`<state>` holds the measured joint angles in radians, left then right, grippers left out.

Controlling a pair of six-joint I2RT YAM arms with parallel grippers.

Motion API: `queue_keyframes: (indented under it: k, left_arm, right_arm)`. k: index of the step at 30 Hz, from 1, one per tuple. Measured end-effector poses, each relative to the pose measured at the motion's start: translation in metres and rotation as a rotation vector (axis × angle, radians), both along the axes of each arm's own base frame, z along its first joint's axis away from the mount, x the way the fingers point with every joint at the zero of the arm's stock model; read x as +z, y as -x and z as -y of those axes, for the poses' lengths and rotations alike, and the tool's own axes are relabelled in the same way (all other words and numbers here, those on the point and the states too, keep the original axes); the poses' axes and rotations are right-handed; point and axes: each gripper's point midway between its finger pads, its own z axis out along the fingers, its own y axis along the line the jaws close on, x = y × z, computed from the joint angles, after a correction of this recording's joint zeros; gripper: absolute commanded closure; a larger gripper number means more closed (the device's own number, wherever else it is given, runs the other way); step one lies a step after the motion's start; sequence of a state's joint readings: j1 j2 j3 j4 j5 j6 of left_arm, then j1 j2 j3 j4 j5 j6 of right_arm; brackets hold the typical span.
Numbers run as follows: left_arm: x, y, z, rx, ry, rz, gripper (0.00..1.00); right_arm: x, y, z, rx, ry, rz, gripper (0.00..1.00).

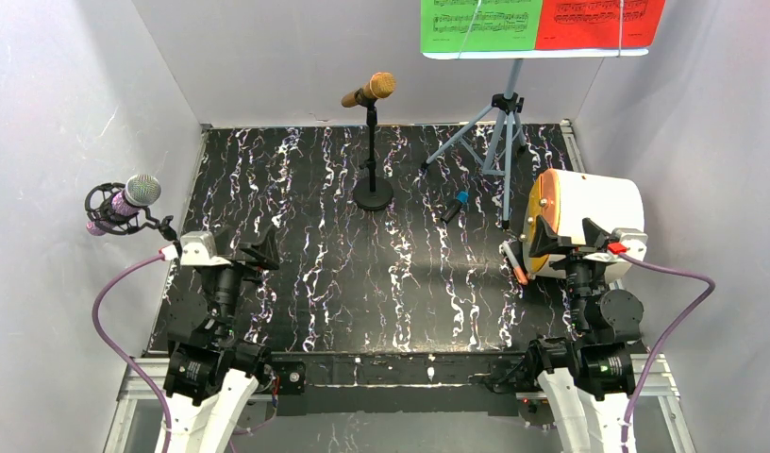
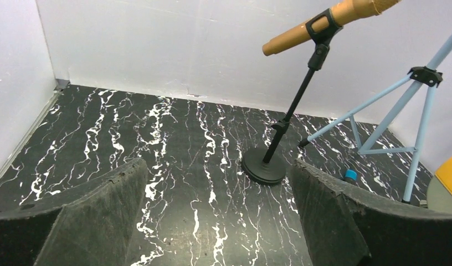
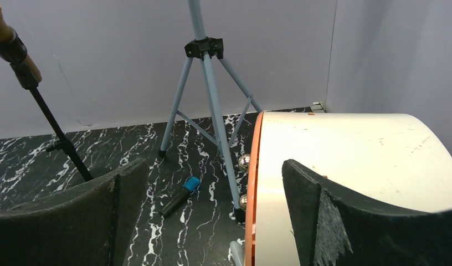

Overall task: Pack up the instrument practice props
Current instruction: Pick up the microphone stand with the microphone from the corner of the board.

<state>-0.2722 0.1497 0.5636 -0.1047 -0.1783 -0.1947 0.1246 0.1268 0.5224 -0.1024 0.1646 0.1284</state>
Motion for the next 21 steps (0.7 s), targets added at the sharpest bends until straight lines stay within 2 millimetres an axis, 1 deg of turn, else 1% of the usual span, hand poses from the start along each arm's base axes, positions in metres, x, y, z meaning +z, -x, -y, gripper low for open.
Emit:
queue_keyframes:
  k: [9, 16, 21]
  left_arm:
    - [-0.005, -0.004, -0.013, 0.084, 0.059, -0.031, 0.02]
    - [-0.028, -0.013, -0.028, 0.189, 0.081, -0.158, 0.02]
    - [-0.035, -0.010, -0.042, 0.281, 0.091, -0.228, 0.02]
  right_arm:
    - [0.000, 0.000, 0.002, -0.014, -0.005, 0.001, 0.01]
    - [0.001, 0.001, 0.000, -0.002, -0.007, 0.004, 0.01]
    - [0.002, 0.003, -0.003, 0.011, -0.010, 0.012, 0.01]
